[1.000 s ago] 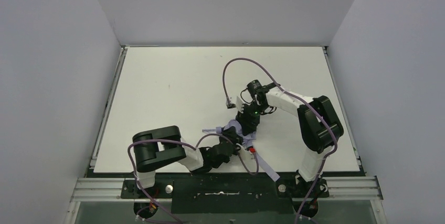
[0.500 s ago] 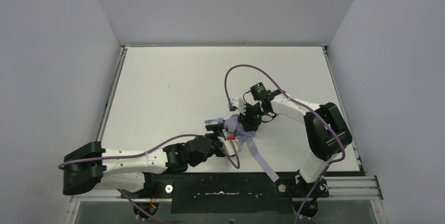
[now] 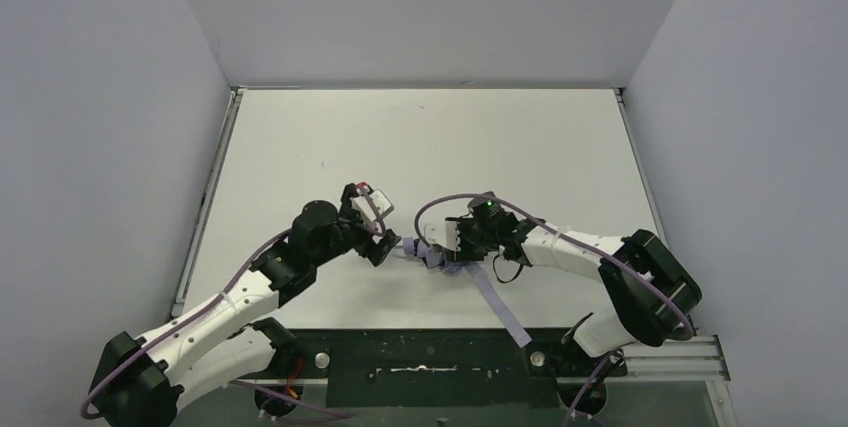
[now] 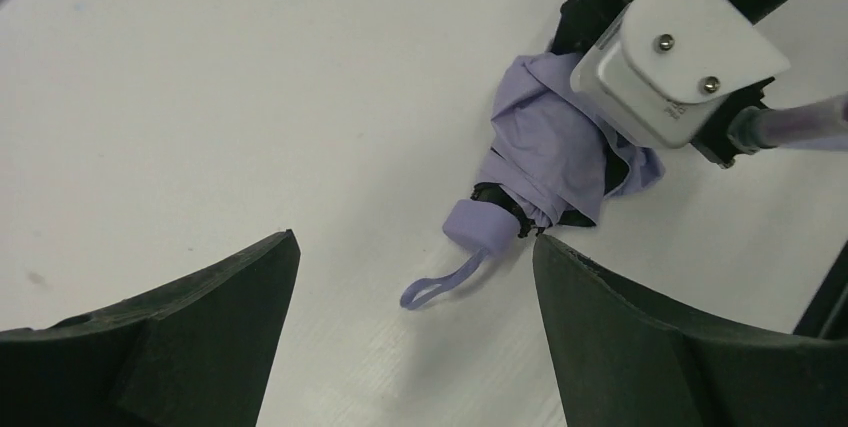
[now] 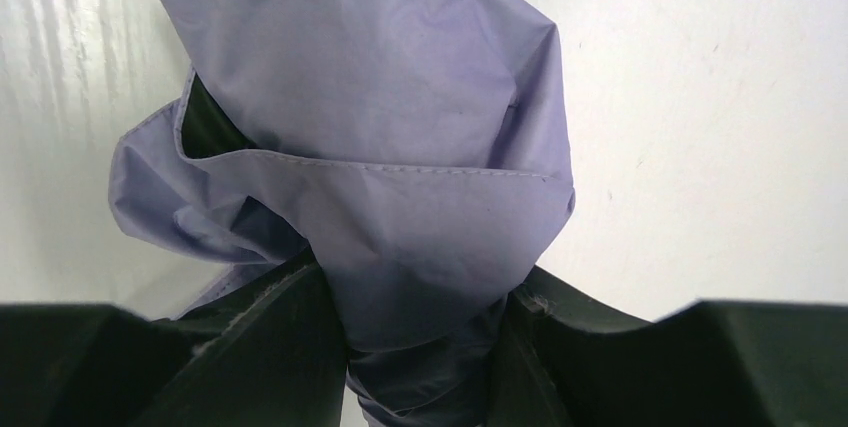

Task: Put away the umbrella

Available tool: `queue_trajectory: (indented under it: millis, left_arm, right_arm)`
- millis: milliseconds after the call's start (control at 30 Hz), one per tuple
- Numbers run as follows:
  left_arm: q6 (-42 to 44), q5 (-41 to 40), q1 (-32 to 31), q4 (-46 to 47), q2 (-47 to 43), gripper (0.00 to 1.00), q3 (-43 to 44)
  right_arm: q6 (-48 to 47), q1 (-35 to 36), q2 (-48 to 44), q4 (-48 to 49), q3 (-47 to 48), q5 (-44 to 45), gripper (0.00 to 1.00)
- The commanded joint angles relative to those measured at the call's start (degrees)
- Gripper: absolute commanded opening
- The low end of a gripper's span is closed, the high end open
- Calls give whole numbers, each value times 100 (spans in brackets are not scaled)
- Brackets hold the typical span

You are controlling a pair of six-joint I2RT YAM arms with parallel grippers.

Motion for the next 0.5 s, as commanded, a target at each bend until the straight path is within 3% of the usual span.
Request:
queue_trajectory:
  millis: [0,133,333,467]
  left_arm:
    - [-302,1644,301,-251,615,85,484]
    - [-157,2161,388,-166,1321,85,791]
    - [-463,3618,646,-50,2562,86,1390]
    - [-506,3832,640,13,3176,89,1608]
  right_arm:
    - [-283,396,-259,922,-554,453,20]
    - [-358,731,-546,1393,-934,647,19]
    - [-479,1192,-621,1798,-1243,1151,19]
    - [-368,1346,-655,2093,-1400,1287,18]
